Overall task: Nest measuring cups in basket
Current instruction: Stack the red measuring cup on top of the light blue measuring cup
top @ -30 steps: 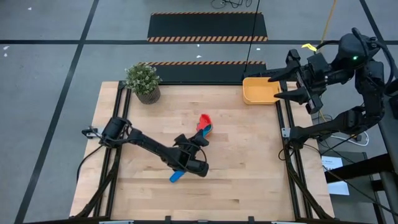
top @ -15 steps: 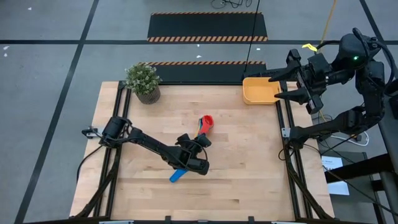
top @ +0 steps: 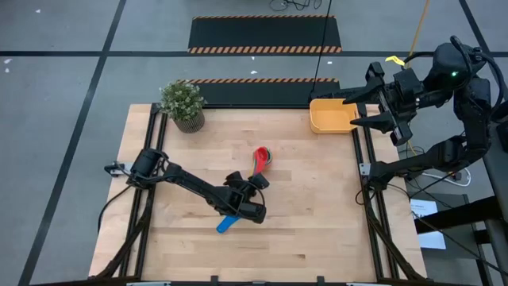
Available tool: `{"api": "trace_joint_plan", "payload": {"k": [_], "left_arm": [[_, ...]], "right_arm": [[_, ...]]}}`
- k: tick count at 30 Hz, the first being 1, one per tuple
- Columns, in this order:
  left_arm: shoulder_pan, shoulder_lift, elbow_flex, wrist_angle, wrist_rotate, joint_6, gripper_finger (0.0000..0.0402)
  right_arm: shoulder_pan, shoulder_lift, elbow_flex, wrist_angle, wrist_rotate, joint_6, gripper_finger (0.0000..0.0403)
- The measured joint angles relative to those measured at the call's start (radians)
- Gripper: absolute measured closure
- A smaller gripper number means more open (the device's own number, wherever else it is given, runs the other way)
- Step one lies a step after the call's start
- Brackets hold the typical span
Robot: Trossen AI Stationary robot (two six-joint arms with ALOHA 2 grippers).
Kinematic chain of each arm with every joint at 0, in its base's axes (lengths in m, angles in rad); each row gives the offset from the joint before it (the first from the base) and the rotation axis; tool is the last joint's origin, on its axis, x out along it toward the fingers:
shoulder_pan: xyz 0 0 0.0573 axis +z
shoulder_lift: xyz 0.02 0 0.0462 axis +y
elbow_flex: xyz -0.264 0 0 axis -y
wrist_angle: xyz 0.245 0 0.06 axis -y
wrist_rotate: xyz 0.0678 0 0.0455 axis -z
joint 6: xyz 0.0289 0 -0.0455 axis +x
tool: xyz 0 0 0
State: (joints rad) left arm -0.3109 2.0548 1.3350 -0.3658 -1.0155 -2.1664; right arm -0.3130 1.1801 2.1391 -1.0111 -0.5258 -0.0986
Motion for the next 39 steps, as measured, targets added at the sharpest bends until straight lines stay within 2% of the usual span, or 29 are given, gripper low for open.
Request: {"api": "trace_joint_plan", "payload": {"k": [4,12,17,21,29,35,39], "left_arm": [[0.002,-0.002,0.000,-0.001,0.037,0.014,0.0278],[0.002,-0.002,0.000,-0.011,0.076,-0.002,0.0137],[-0.006,-0.019,-0.001,-0.090,0.161,-0.071,0.0083],[-0.025,-0.069,0.000,-0.199,0.229,-0.075,0.0090],[-0.036,-0.209,0.000,-0.368,0.226,0.041,0.0149],[-0.010,-0.259,0.000,-0.288,0.221,0.222,0.0164],[0.018,-0.259,0.000,-0.156,0.256,0.523,0.0166]], "right_arm": [[0.000,0.000,0.000,-0.001,-0.002,0.000,0.0177],[0.000,0.000,0.000,-0.004,-0.002,0.000,0.0177],[0.000,-0.002,0.000,-0.004,-0.002,0.007,0.0177],[0.000,-0.007,0.000,-0.004,-0.003,0.008,0.0177],[0.000,-0.011,0.000,-0.004,-0.002,0.008,0.0177],[0.000,-0.009,0.000,-0.004,-0.003,0.006,0.0177],[0.000,-0.010,0.000,-0.004,-0.003,0.007,0.0177]]}}
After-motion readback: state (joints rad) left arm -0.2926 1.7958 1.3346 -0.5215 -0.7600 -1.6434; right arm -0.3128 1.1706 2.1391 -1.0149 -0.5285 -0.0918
